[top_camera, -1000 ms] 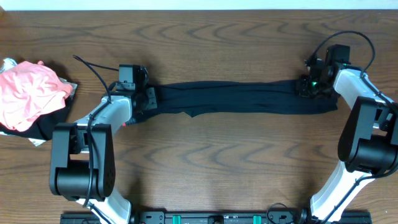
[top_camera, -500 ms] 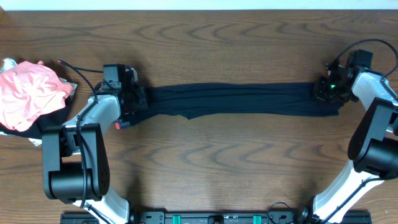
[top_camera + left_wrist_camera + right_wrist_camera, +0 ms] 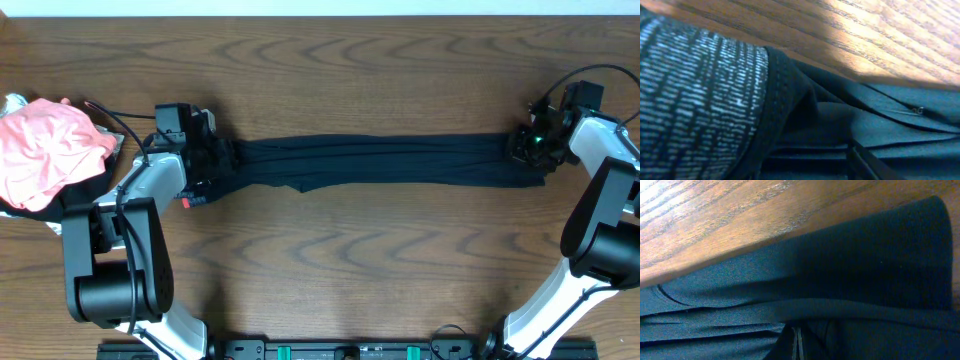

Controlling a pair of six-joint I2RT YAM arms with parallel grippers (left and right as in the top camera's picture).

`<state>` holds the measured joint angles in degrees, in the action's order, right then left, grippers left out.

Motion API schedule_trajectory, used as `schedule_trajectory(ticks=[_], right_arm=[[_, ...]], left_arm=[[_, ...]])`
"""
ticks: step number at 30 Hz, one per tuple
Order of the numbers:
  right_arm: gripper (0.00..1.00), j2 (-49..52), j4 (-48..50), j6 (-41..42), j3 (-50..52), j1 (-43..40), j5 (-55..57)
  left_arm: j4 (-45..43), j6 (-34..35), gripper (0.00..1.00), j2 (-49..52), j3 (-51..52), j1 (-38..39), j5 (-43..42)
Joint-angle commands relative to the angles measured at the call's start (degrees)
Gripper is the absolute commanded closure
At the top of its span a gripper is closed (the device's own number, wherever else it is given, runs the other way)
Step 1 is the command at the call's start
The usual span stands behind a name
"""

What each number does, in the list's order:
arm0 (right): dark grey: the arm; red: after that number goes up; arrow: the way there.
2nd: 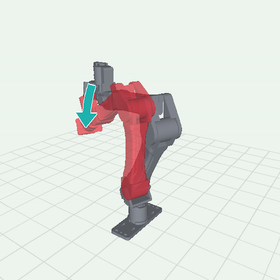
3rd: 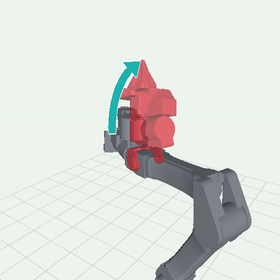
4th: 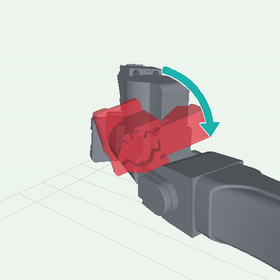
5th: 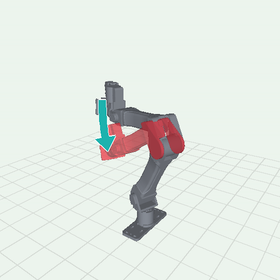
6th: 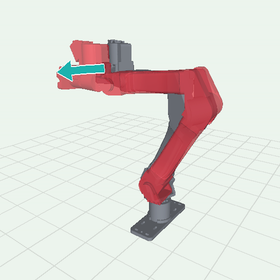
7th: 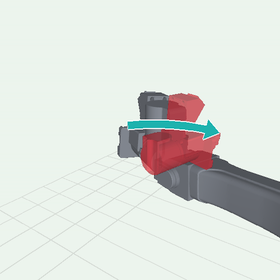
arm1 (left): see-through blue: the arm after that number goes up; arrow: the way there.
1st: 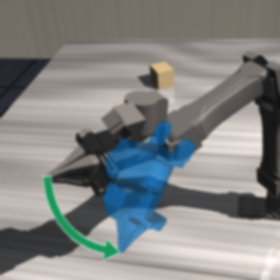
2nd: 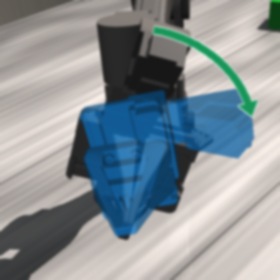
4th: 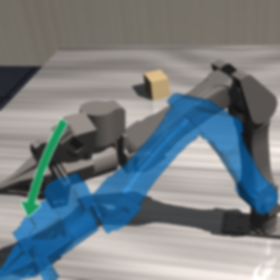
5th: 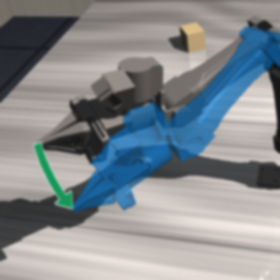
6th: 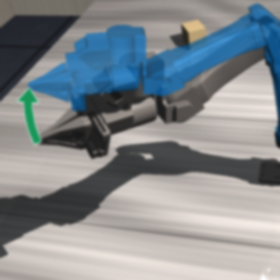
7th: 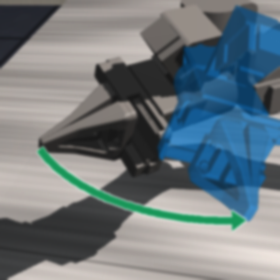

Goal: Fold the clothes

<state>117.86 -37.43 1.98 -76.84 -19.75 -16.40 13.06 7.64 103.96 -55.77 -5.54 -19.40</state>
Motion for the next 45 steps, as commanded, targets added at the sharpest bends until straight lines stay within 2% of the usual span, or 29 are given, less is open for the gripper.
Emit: schedule_trajectory(ticks=[1,6,12,15,21,30,33,35,38,42,43,45], right_arm=[[0.99,3.2,-0.6,0.5,0.9,-2.0,10.6],[0.99,3.2,-0.6,0.5,0.9,-2.1,10.6],[0.99,3.2,-0.7,0.5,0.9,-2.1,10.6],[0.99,3.2,-0.7,0.5,0.9,-2.1,10.6],[0.99,3.2,-0.7,0.5,0.9,-2.1,10.6],[0.99,3.2,-1.3,0.5,0.9,-2.1,10.6],[0.95,3.2,-1.3,0.5,0.9,-2.1,10.3],[0.9,3.0,-1.4,0.5,0.8,-2.1,9.4],[0.75,1.3,-1.7,0.5,0.0,-2.3,7.5],[0.64,-3.3,-5.3,0.5,-4.4,-3.2,7.2],[0.59,-5.0,-6.6,0.5,-5.7,-3.6,7.2],[0.37,-8.2,-8.6,0.5,-7.6,-4.7,7.1]], left_arm=[[0.7,-0.2,0.41,-0.7,0.4,-1.7,3.1],[-0.1,-2.7,0.32,-5.0,0.4,-1.9,6.1],[-0.2,-2.4,0.31,-6.6,0.5,-2.3,16.4],[-0.2,-2.4,0.28,-6.1,0.5,-2.3,16.5],[0.7,0.7,0.27,-4.9,1.1,-2.3,16.2],[2.2,0.6,0.27,-4.9,1.5,-2.3,13.9],[2.3,0.6,0.27,-4.9,2.3,-2.3,14.0],[2.4,0.6,0.27,-4.9,2.4,-2.3,14.1],[2.4,0.6,0.27,-4.9,2.4,-2.3,14.1],[2.8,0.6,0.27,-4.9,2.4,-2.3,14.1],[3.1,0.6,0.27,-4.9,2.4,-2.3,14.1],[3.7,0.6,0.27,-4.9,2.4,-2.3,14.1]])
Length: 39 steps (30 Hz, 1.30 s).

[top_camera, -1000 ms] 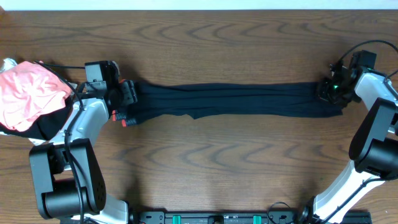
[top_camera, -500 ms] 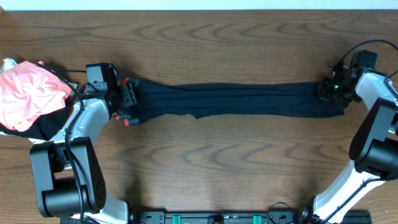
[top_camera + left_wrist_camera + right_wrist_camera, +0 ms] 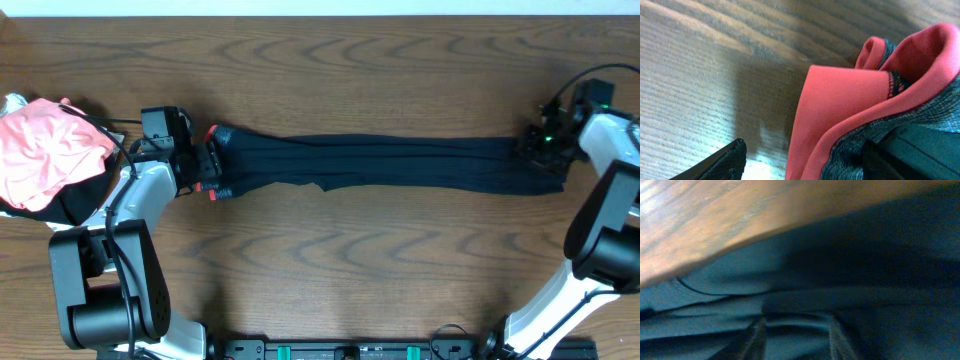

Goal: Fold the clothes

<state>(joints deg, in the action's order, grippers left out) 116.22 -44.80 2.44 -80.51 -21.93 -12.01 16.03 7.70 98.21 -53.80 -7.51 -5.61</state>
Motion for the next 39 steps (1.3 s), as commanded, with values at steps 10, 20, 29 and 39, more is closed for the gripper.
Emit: schedule_trajectory(ticks=[10,20,29,39], right_arm=[[0.12,-11.1,-5.8,0.3,-0.9,-12.3,-2.3],[0.04,-9.7,8.2,-3.9,14.6,-18.8,-19.4],[0.04,-8.1,11.7,-3.1,18.4,-18.3,-20.0],[0.05,-0.5,14.6,-1.6,18.5,-15.2,-20.2]], left_arm=[[1.4,0.5,0.27,0.8,0.5,-0.3,0.3],[1.6,0.5,0.27,0.8,0.5,-0.3,0.3],[1.7,0.5,0.27,0.8,0.5,-0.3,0.3],[2.0,0.5,0.27,0.8,0.5,-0.3,0.3]])
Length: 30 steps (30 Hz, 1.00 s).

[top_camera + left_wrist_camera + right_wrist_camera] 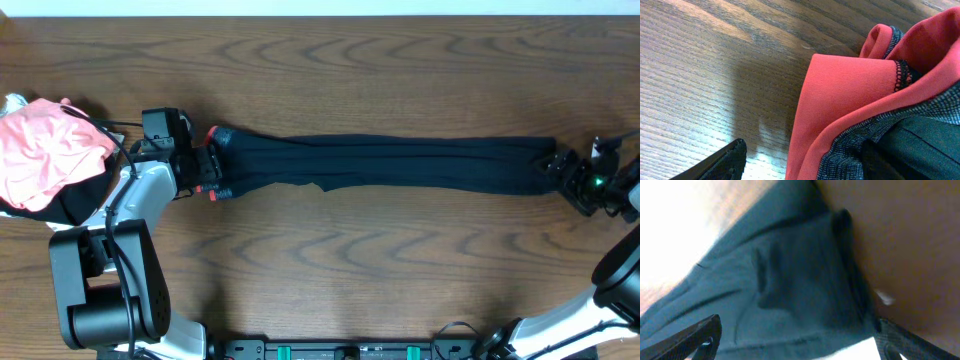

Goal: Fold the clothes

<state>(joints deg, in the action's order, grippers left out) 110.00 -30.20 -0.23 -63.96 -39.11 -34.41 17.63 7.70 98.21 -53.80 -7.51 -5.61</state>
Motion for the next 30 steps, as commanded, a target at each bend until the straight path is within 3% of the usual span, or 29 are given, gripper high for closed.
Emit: schedule_trajectory(ticks=[1,5,6,9,13,24,30], right_arm=[[0.06,6.2,0.5,1.0,1.9,2.3,2.2],[0.19,6.5,2.0,1.1,1.9,3.2,2.0],[0.27,6.5,2.3,1.1,1.9,3.5,2.0],[0.7,6.5,2.9,1.9,1.9,3.7,2.0],[0.96,6.5,3.8,2.6,1.9,3.7,1.4],[0.99,2.3,-4.9,3.2,-12.1,-1.7,2.5],[0.99,0.9,-11.2,1.6,-19.6,-3.3,11.5]], left_arm=[[0.4,0.5,0.27,0.8,0.5,-0.3,0.3],[0.4,0.5,0.27,0.8,0.5,-0.3,0.3],[0.4,0.5,0.27,0.8,0.5,-0.3,0.3],[0.4,0.5,0.27,0.8,0.5,-0.3,0.3],[0.4,0.5,0.27,0.8,0.5,-0.3,0.2],[1.4,0.5,0.26,0.8,0.5,-0.3,0.2],[1.4,0.5,0.14,0.8,0.5,-0.3,0.2]])
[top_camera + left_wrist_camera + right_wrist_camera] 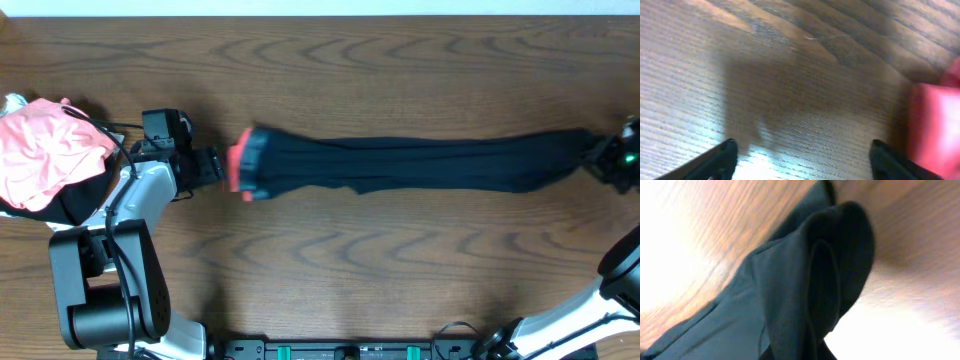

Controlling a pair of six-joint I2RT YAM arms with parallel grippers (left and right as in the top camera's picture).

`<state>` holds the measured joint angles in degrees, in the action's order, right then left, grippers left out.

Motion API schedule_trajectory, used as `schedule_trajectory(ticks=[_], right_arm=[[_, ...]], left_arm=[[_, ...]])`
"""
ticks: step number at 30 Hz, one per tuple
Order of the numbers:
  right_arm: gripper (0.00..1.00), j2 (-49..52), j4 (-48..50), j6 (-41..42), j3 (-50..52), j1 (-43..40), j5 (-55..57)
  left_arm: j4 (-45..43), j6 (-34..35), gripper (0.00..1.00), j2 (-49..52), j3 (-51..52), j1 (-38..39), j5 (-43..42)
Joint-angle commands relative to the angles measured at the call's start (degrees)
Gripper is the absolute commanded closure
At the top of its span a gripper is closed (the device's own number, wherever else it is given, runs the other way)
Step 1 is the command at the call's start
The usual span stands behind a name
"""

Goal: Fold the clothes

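Note:
A long dark garment (420,165) lies stretched left to right across the table, its red waistband (243,166) at the left end. My left gripper (210,166) is open just left of the waistband and not touching it. In the left wrist view the left gripper (805,150) spans bare wood, and the red waistband (937,120) shows at the right edge. My right gripper (612,158) sits at the table's far right, shut on the garment's other end. In the right wrist view the bunched dark cloth (820,280) runs down into the right gripper (810,352).
A pile of pink clothing (45,150) lies on a dark item at the far left, beside the left arm. The wooden table (330,270) carries both arm bases at its near edge.
The right gripper was open at the garment's right end and is now shut on it, further right. The whole garment sits further right, so its waistband is out of the open left gripper.
First both grippers were shut on the ends of the stretched garment. Then the left one stood open with the red waistband between its fingers. The right one then stood open further right. Now it holds the end and the garment has shifted right.

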<state>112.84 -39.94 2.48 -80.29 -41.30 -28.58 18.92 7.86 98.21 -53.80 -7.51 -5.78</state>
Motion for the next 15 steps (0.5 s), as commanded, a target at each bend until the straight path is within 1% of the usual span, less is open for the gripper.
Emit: schedule_trajectory(ticks=[1,6,10,15], right_arm=[[0.99,-2.0,-2.1,-1.1,-4.0,-1.2,6.3],[0.99,-2.0,-4.0,-1.7,-6.6,-1.6,9.0],[0.99,-2.0,-6.6,-2.6,-9.3,-1.2,8.3],[0.99,-3.4,-11.2,-7.5,-12.7,2.1,4.9]], left_arm=[[0.2,0.4,0.13,0.8,0.5,-0.3,0.4],[0.5,0.4,0.13,0.8,0.5,-0.3,0.4],[0.8,0.4,0.13,0.8,0.5,-0.3,0.4],[0.8,0.4,0.13,0.8,0.5,-0.3,0.4]])
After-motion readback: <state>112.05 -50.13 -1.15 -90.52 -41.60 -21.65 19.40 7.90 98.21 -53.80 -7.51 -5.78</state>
